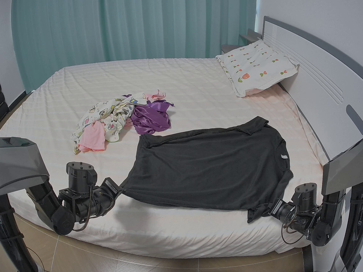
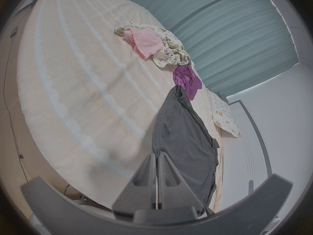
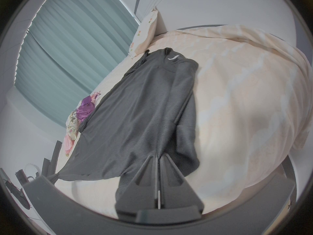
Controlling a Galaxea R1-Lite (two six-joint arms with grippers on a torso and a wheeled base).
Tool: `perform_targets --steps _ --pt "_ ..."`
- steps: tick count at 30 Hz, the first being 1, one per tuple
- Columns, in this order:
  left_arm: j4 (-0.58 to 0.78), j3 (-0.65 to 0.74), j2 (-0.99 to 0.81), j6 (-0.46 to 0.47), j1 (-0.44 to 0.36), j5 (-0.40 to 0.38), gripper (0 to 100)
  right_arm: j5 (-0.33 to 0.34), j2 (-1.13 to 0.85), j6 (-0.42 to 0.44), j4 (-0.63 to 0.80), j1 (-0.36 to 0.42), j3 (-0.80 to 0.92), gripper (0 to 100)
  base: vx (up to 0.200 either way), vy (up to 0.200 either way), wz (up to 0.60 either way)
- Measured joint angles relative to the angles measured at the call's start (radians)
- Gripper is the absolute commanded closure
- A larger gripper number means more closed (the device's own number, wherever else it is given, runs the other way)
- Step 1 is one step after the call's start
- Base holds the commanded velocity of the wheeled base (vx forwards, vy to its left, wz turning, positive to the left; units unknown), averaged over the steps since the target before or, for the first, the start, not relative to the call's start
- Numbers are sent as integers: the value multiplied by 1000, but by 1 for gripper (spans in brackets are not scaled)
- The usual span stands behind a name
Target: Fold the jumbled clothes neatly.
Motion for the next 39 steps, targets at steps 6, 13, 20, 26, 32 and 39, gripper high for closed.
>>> perform_targets --steps 6,13,20,26,32,39 --pt "0 18 -2 -2 0 1 100 0 -26 1 -2 -29 29 100 0 0 0" --pt "0 49 -25 -2 1 5 100 23 -119 2 0 -54 93 100 0 0 0" --pt "5 73 -98 1 2 4 100 109 -267 -23 118 -138 109 100 0 0 0" --pt "16 92 -150 5 2 4 100 207 -394 -93 241 -194 111 100 0 0 0" --pt "24 120 -188 11 2 3 100 271 -511 -198 319 -278 111 100 0 0 0" --pt "50 161 -217 28 0 0 100 302 -566 -264 402 -328 110 100 0 0 0"
